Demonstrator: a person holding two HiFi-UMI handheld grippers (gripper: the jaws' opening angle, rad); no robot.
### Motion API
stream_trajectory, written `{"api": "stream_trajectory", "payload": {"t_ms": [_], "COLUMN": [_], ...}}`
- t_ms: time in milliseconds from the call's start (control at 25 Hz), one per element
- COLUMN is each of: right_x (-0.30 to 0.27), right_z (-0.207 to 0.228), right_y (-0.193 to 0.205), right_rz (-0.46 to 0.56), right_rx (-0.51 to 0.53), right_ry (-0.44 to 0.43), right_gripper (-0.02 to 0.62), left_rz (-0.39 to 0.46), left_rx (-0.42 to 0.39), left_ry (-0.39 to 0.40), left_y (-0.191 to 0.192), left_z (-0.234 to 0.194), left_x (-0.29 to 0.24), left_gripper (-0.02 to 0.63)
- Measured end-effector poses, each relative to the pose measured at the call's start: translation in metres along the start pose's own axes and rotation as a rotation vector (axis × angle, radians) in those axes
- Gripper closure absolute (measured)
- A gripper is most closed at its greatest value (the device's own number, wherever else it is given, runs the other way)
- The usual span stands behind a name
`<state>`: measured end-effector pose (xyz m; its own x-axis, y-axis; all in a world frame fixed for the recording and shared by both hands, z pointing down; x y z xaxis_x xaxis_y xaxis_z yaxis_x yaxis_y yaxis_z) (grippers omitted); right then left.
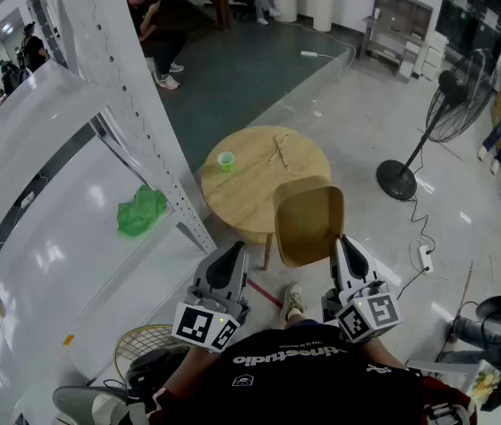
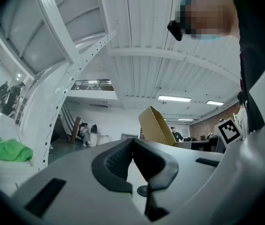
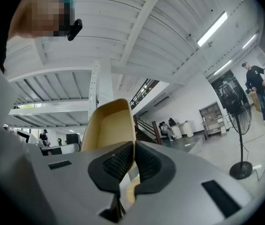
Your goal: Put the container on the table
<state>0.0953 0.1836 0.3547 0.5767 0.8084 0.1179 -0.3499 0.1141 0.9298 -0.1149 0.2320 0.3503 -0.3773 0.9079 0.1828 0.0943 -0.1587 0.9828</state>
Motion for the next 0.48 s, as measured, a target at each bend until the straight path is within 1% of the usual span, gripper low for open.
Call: {"api": "stream_trajectory", "payload": {"t_ms": [480], "right_x": [0.0031], "right_z": [0.0057], "right_y": [0.0052], "right_rz": [-0.020], "right_rx": [0.019], "right_ry": [0.010], "right_gripper": [0.569], "left_rz": [-0.015], "left_rx": [0.008], "left_ry": [0.012], "left_y": [0.0067], "left_z": [0.0039], "left_x": [-0.0047], "left_gripper": [0.583]}}
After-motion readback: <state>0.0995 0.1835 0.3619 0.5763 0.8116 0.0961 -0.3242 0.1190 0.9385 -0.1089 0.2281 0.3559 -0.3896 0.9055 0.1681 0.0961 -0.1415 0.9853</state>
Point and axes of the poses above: the fingertips, and each gripper's own axes: x backward along the fingers, z to its right, y out of its underside, the point moved 4 cm from there along x, backward along the fingers, and after that the axes turned 6 degrees about -x, right-handed, at the moved point
